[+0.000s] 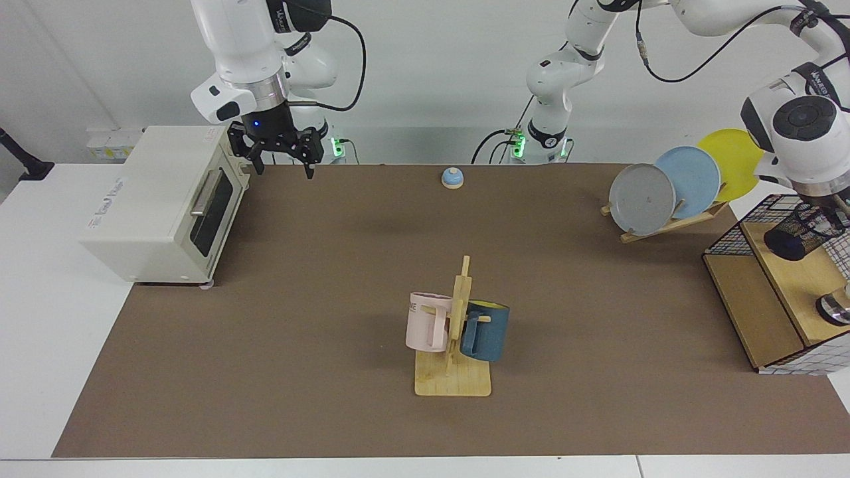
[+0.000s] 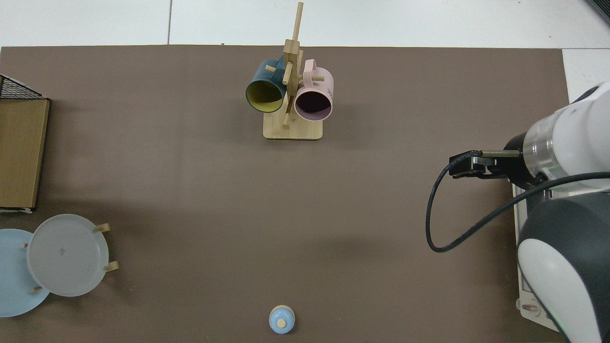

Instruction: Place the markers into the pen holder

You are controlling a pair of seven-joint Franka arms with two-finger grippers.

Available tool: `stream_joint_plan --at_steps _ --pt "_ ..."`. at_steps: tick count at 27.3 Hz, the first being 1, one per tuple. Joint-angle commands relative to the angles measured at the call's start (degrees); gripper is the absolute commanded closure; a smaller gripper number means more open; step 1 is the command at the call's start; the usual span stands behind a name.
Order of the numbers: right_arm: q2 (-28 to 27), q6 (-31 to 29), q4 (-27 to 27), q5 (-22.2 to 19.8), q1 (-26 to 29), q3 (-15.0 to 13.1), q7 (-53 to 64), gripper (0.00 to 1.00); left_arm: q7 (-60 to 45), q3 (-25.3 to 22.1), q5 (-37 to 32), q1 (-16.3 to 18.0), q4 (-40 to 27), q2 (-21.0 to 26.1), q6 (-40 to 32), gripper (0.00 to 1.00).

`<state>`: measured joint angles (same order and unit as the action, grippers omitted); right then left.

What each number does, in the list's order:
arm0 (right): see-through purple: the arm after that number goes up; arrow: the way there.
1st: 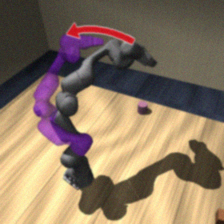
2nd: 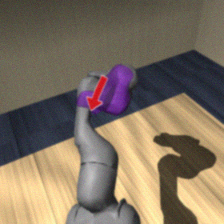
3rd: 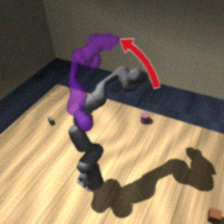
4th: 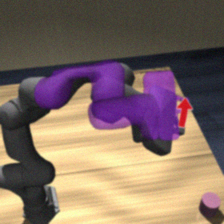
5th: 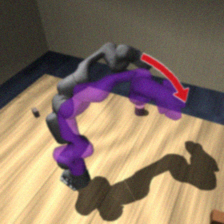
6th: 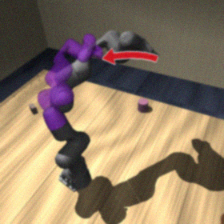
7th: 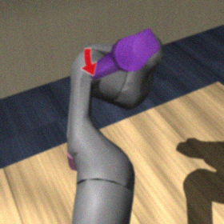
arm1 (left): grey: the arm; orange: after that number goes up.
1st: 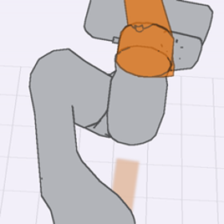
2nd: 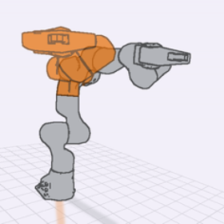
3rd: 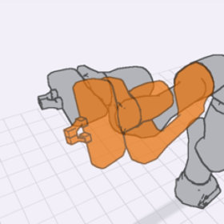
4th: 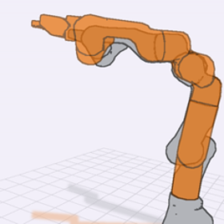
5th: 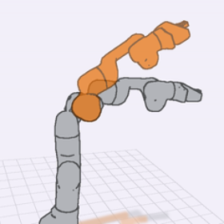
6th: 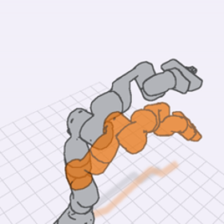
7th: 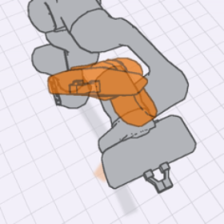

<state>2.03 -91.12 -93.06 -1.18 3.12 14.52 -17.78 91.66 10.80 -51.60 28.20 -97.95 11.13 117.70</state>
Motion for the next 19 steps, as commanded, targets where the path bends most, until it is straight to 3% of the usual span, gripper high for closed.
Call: stream_joint_plan --at_steps 1,10,15,19 --pt "0.87 -0.99 -0.81 0.39 1.01 0.68 -0.68 0.00 0.01 -1.13 -1.05 -0.78 -1.54 -1.72 0.95 0.73" --pt "0.87 -0.99 -0.89 0.39 1.01 0.68 -0.68 0.00 3.08 -4.64 0.01 -4.29 1.36 -2.87 0.69 0.66" --pt "0.87 -0.99 -0.81 0.39 1.01 0.68 -0.68 0.00 3.17 -5.17 2.72 -6.84 3.46 -4.45 -2.38 0.47" --pt "0.87 -0.99 -0.89 0.39 1.01 0.68 -0.68 0.00 3.08 -5.61 8.78 -8.69 6.10 -6.20 -6.07 0.17"
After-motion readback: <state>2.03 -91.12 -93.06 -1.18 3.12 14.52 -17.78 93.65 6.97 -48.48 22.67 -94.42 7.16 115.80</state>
